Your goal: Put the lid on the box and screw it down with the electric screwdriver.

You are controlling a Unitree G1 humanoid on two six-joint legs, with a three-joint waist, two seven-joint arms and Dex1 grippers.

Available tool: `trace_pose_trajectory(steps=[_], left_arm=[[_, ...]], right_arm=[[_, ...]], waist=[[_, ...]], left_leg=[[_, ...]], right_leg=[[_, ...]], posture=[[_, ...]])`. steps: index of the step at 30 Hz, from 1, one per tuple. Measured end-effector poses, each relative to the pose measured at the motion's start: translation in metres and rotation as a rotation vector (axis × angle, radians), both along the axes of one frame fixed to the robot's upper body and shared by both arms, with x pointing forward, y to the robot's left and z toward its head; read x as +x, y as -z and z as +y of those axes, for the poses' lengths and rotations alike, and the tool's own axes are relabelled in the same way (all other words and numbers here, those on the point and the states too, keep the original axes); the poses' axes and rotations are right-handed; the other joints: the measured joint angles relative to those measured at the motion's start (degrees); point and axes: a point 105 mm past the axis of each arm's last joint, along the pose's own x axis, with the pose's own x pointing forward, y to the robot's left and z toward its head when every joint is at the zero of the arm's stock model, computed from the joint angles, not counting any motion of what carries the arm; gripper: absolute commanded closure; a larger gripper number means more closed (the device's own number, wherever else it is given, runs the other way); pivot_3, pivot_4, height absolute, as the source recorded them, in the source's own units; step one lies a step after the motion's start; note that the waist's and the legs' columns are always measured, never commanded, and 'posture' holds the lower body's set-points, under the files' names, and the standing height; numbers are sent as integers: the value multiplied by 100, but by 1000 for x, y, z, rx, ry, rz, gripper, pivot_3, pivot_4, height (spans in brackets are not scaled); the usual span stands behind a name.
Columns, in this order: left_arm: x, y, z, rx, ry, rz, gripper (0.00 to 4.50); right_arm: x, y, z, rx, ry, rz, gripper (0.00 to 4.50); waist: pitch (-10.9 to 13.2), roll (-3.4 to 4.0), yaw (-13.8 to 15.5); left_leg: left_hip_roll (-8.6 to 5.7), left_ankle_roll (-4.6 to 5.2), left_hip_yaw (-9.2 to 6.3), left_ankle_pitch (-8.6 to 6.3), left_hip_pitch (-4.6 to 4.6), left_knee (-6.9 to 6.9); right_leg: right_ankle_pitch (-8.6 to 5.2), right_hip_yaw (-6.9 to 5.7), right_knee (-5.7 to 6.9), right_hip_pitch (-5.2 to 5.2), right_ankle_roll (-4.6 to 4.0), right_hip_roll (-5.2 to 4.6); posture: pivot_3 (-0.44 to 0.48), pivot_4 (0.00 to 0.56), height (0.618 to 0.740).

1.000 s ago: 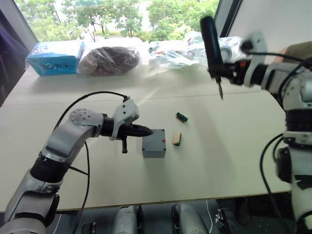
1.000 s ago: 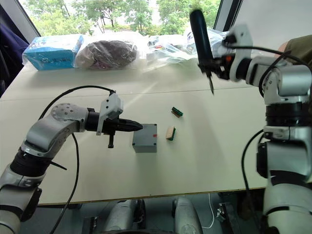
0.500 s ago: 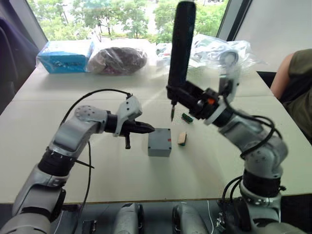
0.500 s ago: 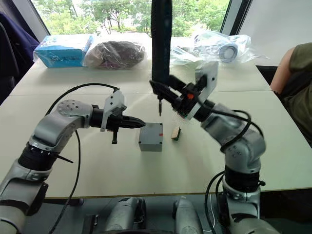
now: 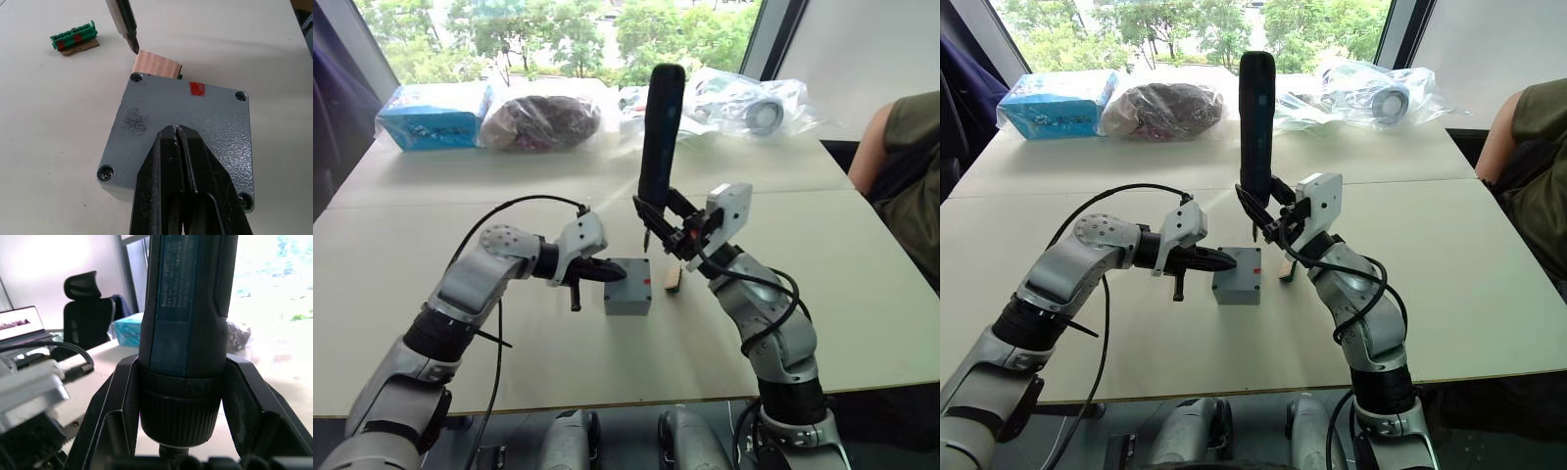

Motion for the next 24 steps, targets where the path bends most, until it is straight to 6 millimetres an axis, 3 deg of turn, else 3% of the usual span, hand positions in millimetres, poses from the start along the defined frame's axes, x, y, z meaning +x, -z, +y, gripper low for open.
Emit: trace_pose_trajectory(steps=[16,24], left_arm=[[0,1,0,5,-1,-1,4500],[-1,1,0,6,0,0,4500]], right_arm=[[-1,17,7,-37,3,-9,2665],[5,24,1,-42,56,-28,2665]], waist=[[0,0,-1],[-1,-1,2]], left_leg=[[1,0,0,0,2,0],[1,-1,0,0,3,0]], right_leg=[[0,0,0,2,0,0],[0,0,0,3,0,0]], posture=[[0,150,740],[0,150,740]])
